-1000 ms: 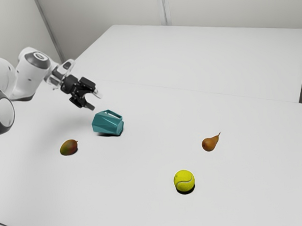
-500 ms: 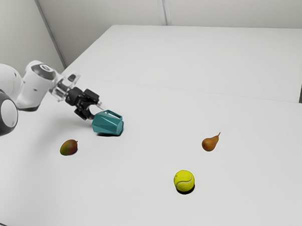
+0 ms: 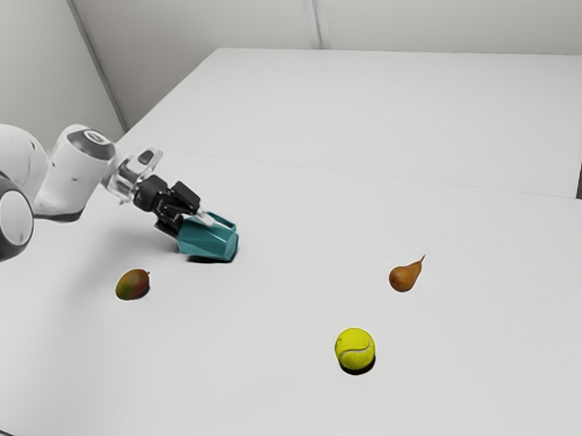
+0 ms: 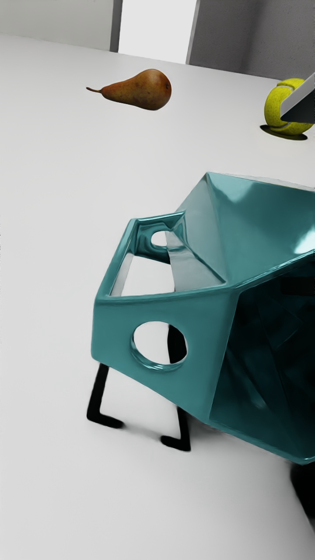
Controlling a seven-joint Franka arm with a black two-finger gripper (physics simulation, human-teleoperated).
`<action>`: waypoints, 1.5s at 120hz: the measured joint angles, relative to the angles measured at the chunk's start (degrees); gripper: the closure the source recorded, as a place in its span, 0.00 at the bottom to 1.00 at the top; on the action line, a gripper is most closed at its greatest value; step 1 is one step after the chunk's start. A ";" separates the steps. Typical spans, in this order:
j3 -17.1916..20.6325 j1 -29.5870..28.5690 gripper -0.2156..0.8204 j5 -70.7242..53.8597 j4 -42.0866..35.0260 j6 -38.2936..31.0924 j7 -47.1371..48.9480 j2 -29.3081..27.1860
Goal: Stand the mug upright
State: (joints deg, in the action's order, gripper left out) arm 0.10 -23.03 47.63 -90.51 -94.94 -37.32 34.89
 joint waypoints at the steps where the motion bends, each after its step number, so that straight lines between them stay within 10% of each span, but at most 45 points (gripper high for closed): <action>1: 0.02 0.00 0.50 0.00 0.01 0.00 -0.01 -0.04; 58: 2.46 0.28 0.91 -0.13 0.22 0.12 -0.16 -2.73; 128: 2.84 4.55 0.97 -5.45 -1.23 -1.59 0.55 -9.92; 180: 2.90 20.40 0.97 -36.39 -16.50 -23.20 -0.11 -24.39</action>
State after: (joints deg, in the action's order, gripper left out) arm 3.01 -2.63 11.24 -107.01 -118.13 -37.43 10.50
